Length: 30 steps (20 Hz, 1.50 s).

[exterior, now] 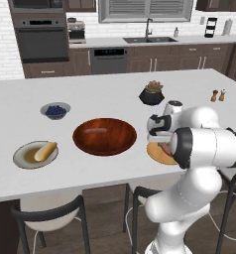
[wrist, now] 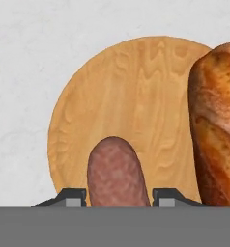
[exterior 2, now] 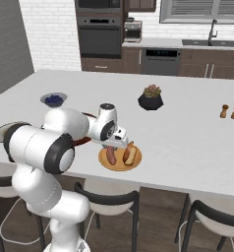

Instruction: Place one bun and one sausage from the bowl on each plate.

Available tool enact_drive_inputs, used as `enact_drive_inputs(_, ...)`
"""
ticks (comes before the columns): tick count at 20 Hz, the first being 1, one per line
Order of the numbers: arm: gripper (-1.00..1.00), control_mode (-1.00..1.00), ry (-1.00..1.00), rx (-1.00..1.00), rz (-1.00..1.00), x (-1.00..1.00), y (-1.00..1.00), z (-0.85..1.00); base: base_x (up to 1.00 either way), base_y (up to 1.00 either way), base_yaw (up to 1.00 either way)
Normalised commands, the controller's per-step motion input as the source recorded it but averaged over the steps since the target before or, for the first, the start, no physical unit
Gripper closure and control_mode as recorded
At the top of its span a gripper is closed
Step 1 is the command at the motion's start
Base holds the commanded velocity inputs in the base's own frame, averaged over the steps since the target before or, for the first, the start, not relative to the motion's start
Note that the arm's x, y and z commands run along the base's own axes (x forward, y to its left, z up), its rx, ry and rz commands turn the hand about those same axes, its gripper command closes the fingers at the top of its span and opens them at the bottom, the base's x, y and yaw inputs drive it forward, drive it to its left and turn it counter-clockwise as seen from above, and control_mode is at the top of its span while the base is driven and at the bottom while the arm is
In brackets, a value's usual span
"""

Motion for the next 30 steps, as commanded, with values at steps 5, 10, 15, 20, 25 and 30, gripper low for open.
enact_drive_inputs(5,1.0,-1.0,0.02,0.0,0.03,0.25,-0.01,-0.23,0.0,0.0,0.0)
enact_drive_inputs(10,1.0,-1.0,0.04,0.0,0.04,0.35,-0.08,-0.11,0.0,0.0,0.0)
enact_drive_inputs(15,1.0,-1.0,0.04,0.0,0.05,0.35,-0.07,-0.15,0.0,0.0,0.0)
enact_drive_inputs(20,-1.0,-1.0,0.01,0.0,0.05,0.12,-0.01,-0.07,0.0,0.0,0.0)
enact_drive_inputs(25,-1.0,-1.0,0.0,0.0,0.03,0.0,0.0,0.0,0.0,0.0,0.0)
enact_drive_inputs(30,-1.0,-1.0,0.0,0.0,0.03,-0.22,0.02,0.19,0.0,0.0,0.0)
